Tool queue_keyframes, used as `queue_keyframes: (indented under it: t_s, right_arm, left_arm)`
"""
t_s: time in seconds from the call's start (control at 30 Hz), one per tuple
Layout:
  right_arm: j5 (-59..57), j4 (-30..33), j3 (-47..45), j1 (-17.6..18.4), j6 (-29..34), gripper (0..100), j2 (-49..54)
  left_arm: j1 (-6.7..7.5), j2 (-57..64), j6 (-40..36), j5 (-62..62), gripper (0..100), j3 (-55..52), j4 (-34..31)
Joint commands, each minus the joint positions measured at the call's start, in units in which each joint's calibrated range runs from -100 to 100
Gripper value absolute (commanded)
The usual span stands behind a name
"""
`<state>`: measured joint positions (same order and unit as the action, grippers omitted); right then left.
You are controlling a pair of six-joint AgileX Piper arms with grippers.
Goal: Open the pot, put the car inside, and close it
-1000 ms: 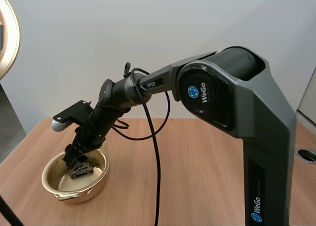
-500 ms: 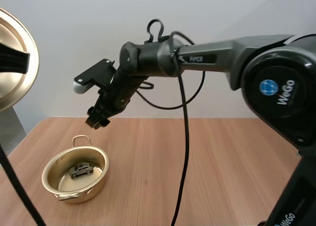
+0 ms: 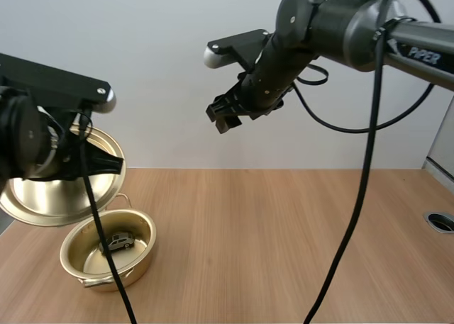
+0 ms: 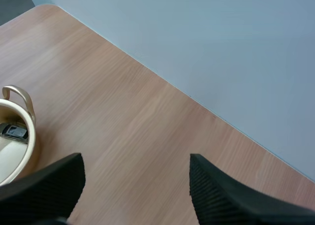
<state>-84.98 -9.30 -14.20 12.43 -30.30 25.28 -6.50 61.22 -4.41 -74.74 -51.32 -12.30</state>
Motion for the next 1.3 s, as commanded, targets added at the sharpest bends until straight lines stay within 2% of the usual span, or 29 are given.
queue_keyframes:
  t_s: [0.0,0.5,1.27]
  right_arm:
    - [-2.34,-0.29,0.00,-0.19,1.01,100,1.43]
    - [-6.95,0.05,-0.86,-3.02,1.63,100,8.53]
    - [-7.52,0.05,-0.86,-3.09,1.63,100,8.53]
  left_arm:
    - [0.04,-2.23,0.00,1.34,0,-3.21,0.53]
    - [0.04,-10.52,0.00,6.69,0,-7.98,2.57]
    - [0.04,-19.25,0.00,3.41,0,-8.29,5.91]
